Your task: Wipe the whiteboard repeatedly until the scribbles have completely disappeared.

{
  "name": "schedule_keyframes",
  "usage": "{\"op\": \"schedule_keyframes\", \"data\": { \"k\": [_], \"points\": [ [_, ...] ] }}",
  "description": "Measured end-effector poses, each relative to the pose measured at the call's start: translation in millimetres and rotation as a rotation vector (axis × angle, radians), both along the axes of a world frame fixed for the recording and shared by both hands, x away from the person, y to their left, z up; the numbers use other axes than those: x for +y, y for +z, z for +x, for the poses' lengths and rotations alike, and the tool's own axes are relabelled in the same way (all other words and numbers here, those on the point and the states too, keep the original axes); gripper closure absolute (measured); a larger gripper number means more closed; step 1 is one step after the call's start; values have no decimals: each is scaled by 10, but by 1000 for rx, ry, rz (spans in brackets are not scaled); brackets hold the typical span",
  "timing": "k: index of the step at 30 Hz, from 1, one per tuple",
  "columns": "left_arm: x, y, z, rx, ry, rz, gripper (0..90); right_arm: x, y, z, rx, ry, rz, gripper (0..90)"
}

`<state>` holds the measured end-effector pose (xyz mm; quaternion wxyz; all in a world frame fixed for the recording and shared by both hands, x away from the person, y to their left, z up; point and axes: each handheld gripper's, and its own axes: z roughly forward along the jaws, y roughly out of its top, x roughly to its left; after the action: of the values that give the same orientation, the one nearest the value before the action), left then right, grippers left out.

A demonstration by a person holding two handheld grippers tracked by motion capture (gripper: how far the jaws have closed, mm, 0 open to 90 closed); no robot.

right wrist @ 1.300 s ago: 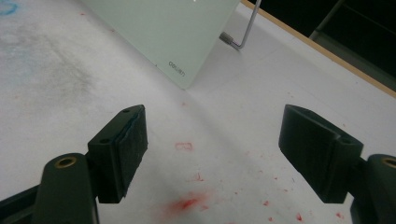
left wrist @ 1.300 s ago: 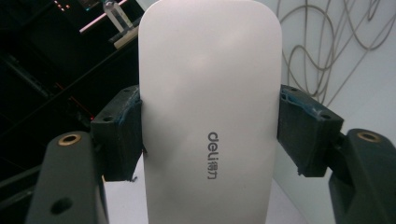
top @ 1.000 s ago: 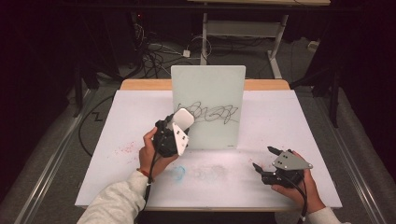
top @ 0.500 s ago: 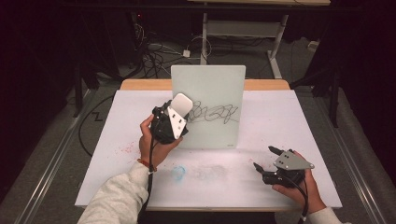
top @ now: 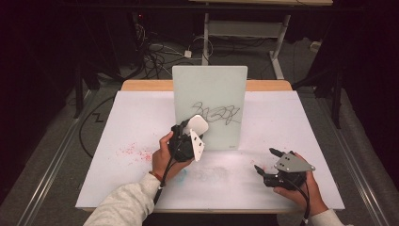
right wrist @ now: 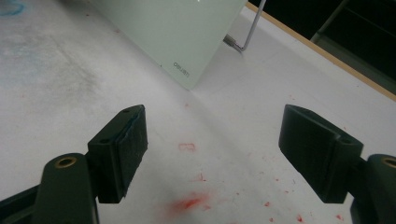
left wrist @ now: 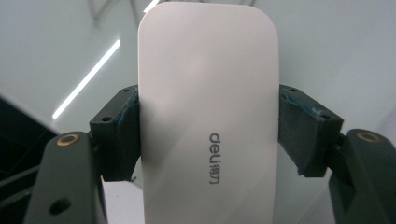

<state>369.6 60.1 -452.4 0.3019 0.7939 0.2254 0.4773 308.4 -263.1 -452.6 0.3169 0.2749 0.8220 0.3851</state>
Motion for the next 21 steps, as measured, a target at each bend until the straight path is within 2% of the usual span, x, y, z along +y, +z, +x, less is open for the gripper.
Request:
{"op": "schedule_keyframes", "data": {
  "k": [3,5,7,11,13,14,15,16,17,19,21],
  "points": [
    [18,47,28,28,-8,-18,284,-8,5,1,-3,-2,1,243],
    [21,90,40,30,-8,-26,284,-15,8,1,0,-7,9,243],
    [31,153,61,25,-8,-37,284,-14,9,4,-3,-5,7,243],
    [97,343,123,2,13,-106,287,-7,2,3,0,-2,3,243],
    [138,437,154,-18,29,-126,289,-7,3,3,0,-3,5,243],
    [138,437,154,-18,29,-126,289,-7,3,1,2,-8,6,243],
    [181,515,185,-25,41,-161,289,-8,2,0,3,-10,8,243],
    [190,534,195,-26,43,-174,289,-9,1,1,5,-9,8,243],
    [190,534,195,-26,43,-174,289,-10,0,3,3,-8,6,243],
    [131,487,178,-54,60,-124,289,-9,-2,7,2,-5,3,243],
    [95,419,156,-49,54,-123,289,-3,-4,4,4,-2,3,243]
  ]
}}
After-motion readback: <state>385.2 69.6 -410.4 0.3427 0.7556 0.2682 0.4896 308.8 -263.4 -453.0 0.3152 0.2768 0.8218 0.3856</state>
